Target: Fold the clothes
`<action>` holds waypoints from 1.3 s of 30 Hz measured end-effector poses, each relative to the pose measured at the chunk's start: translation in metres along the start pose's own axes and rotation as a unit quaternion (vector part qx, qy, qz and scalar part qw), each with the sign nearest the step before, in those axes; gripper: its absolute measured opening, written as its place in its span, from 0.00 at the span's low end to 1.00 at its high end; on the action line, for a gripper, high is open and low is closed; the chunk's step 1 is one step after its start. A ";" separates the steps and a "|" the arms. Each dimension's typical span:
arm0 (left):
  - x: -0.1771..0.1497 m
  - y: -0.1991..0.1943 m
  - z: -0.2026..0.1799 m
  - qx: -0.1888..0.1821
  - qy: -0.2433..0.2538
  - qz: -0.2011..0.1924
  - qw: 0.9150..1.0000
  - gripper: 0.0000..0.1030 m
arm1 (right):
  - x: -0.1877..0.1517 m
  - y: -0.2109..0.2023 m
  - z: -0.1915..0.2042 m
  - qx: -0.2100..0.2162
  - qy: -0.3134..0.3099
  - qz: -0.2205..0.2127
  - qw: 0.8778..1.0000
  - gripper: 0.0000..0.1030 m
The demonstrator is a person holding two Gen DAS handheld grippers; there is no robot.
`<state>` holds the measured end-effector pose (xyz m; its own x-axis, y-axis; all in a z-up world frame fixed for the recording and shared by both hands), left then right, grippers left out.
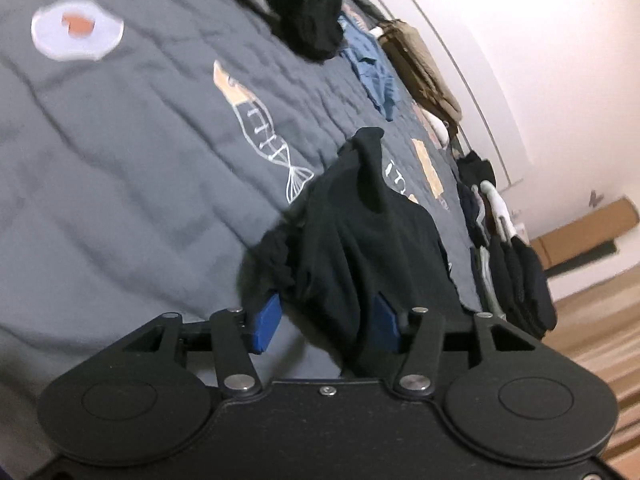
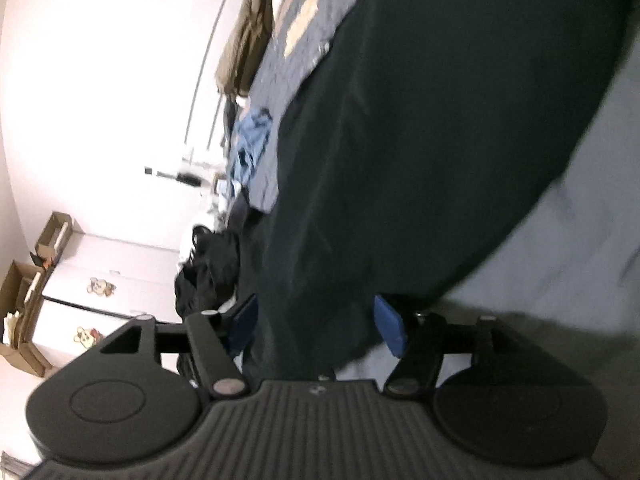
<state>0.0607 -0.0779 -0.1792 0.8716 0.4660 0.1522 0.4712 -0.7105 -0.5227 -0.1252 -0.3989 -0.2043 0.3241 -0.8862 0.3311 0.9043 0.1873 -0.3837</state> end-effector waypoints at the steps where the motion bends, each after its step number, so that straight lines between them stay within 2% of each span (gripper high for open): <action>1: 0.001 0.004 0.002 -0.003 -0.015 -0.003 1.000 0.49 | -0.003 0.003 -0.001 0.001 0.004 0.004 1.000 0.64; 3: 0.004 0.013 0.005 -0.008 -0.041 -0.007 0.999 0.49 | -0.010 0.011 -0.003 0.002 0.013 0.012 1.000 0.65; 7: 0.007 0.028 0.007 -0.009 -0.059 -0.010 0.998 0.48 | -0.011 0.020 -0.005 0.005 0.012 0.000 1.000 0.67; 9: 0.007 0.032 0.002 -0.009 -0.036 -0.014 0.999 0.36 | -0.010 0.021 -0.006 0.008 0.014 -0.004 1.000 0.67; 10: 0.007 0.034 -0.001 -0.005 -0.020 -0.018 1.000 0.22 | -0.009 0.022 -0.006 0.009 0.012 -0.008 1.000 0.67; 11: 0.007 0.034 -0.002 0.001 -0.010 -0.020 1.000 0.20 | -0.008 0.023 -0.006 0.011 0.010 -0.012 1.000 0.67; 12: 0.007 0.033 -0.002 0.000 -0.008 -0.019 1.000 0.17 | -0.007 0.022 -0.007 0.009 0.009 -0.018 1.000 0.62; 14: 0.007 0.027 -0.005 -0.005 0.006 -0.019 1.000 0.14 | -0.004 0.021 -0.010 -0.002 0.009 -0.028 1.000 0.39; 15: 0.007 0.023 -0.008 -0.009 0.018 -0.019 1.000 0.14 | -0.002 0.021 -0.014 -0.011 0.009 -0.033 0.999 0.13; 16: 0.007 0.018 -0.011 -0.012 0.029 -0.018 0.999 0.12 | 0.001 0.019 -0.021 -0.016 0.019 -0.041 0.999 0.00; 18: 0.006 0.010 -0.015 -0.012 0.049 -0.014 0.999 0.12 | 0.007 0.015 -0.036 -0.027 0.041 -0.058 0.997 0.00; 21: 0.006 -0.004 -0.013 -0.008 0.065 -0.010 0.998 0.12 | 0.020 -0.001 -0.037 -0.054 0.032 -0.104 0.993 0.00; 23: 0.010 -0.010 -0.011 -0.002 0.068 -0.012 0.998 0.12 | 0.029 -0.010 -0.040 -0.062 0.042 -0.119 0.990 0.00; 25: 0.016 -0.014 -0.006 0.000 0.063 -0.003 0.998 0.12 | 0.034 -0.015 -0.041 -0.072 0.037 -0.125 0.989 0.00; 27: 0.021 -0.018 0.000 0.002 0.058 0.005 0.998 0.15 | 0.036 -0.014 -0.042 -0.074 0.041 -0.106 0.991 0.00; 30: 0.021 -0.019 0.008 0.015 0.054 0.002 0.998 0.23 | 0.034 -0.018 -0.034 -0.075 0.041 -0.091 0.992 0.06; 32: 0.022 -0.017 0.012 0.018 0.032 0.003 0.999 0.25 | 0.029 -0.025 -0.025 -0.077 0.036 -0.080 0.993 0.17; 33: 0.021 -0.016 0.013 0.019 0.031 0.004 0.999 0.25 | 0.026 -0.028 -0.021 -0.082 0.037 -0.072 0.993 0.37; 34: 0.021 -0.016 0.012 0.019 0.034 0.003 0.999 0.25 | 0.022 -0.036 -0.020 -0.083 0.040 -0.071 0.993 0.48; 35: 0.020 -0.016 0.011 0.021 0.036 0.002 0.999 0.26 | 0.017 -0.047 -0.020 -0.078 0.042 -0.080 0.993 0.51; 37: 0.020 -0.015 0.009 0.022 0.038 0.001 0.999 0.28 | 0.011 -0.063 -0.019 -0.101 0.034 -0.095 0.990 0.59; 39: 0.021 -0.015 0.012 0.025 0.034 0.000 0.999 0.28 | 0.009 -0.069 -0.023 -0.128 0.036 -0.104 0.986 0.63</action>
<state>0.0704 -0.0516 -0.1782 0.8799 0.4279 0.2068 0.4645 -0.6824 -0.5644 -0.1906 -0.4296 -0.1944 0.1090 -0.9240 0.3666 0.8467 -0.1069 -0.5212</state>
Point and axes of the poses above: each gripper's, at about its wrist camera, not at the fingertips, and y roughly the way its jaws point, z to its left, x to its top, the point moved 3 cm from there along y, roughly the way its jaws point, and after that the axes turned 12 degrees about -y, right-handed, at the moved point
